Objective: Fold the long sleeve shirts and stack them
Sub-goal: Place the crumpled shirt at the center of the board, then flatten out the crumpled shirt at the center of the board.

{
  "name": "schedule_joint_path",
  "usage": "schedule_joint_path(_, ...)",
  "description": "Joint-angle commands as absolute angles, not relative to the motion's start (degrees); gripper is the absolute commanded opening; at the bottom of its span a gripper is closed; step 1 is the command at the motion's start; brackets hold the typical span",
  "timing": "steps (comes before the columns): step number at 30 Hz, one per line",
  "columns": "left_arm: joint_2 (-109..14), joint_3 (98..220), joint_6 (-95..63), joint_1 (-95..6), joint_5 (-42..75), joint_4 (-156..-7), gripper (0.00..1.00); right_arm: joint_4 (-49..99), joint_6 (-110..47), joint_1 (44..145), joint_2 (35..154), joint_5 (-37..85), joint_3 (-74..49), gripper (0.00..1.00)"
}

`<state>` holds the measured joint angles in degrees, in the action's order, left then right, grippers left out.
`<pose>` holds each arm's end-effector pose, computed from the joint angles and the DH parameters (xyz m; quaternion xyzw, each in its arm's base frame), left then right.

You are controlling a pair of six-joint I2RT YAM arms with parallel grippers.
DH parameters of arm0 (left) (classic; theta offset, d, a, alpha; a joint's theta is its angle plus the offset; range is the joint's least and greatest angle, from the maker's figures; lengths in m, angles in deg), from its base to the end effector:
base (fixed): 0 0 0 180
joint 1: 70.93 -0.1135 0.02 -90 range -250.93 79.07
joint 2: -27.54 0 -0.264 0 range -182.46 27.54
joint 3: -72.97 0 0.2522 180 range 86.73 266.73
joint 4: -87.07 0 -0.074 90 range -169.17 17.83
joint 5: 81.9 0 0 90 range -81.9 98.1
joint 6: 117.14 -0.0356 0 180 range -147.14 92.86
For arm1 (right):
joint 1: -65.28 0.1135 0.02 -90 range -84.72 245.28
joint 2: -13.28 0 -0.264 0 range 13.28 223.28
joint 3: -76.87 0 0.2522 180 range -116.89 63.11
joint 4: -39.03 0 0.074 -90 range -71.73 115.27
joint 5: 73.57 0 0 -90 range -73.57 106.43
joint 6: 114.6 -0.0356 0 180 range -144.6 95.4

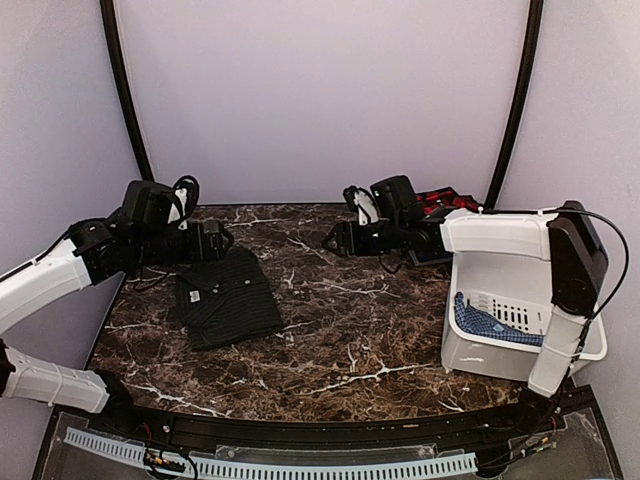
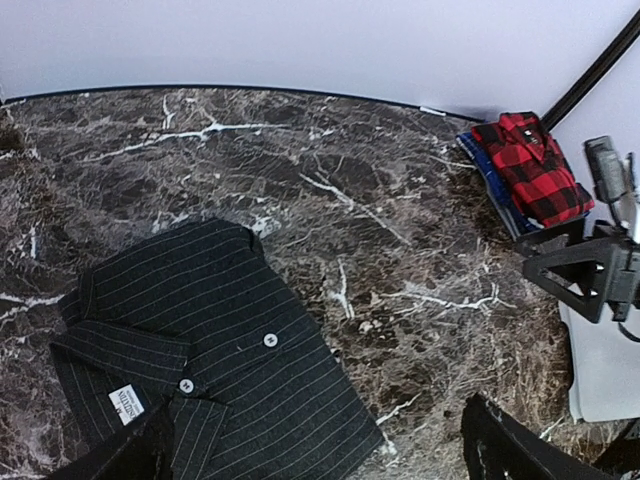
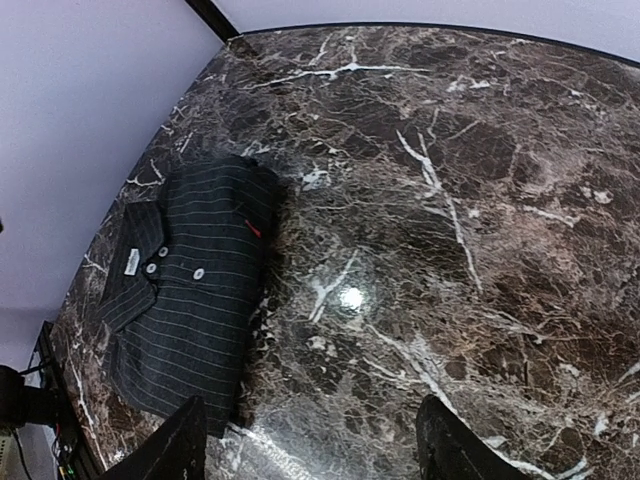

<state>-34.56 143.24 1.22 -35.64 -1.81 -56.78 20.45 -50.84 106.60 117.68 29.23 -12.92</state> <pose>0.2014 -0.1351 0.3315 0.0072 0.8550 -0.2078 0.4751 0.3107 0.2837 0.2461 -0.1673 0.8596 0.3443 0.3384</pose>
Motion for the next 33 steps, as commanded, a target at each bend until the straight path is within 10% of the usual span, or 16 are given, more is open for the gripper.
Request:
schedule_joint_path(1, -37.3, 143.2, 2.3, -38.1, -3.1, -55.0, 0.98, 20.9, -49.8, 112.3, 115.8, 25.9, -17.2, 0.69)
schedule_joint_path(22, -34.4, 118.4, 26.8, -56.1, 7.2, -63.4, 0.77, 11.8, -38.1, 126.0, 134.3, 21.4, -37.9, 0.71)
schedule_joint_path(33, -37.3, 117.6, 29.3, -56.0, 16.3, -69.6, 0.27, 13.9, -36.6, 125.9, 132.7, 19.9, -35.0, 0.71)
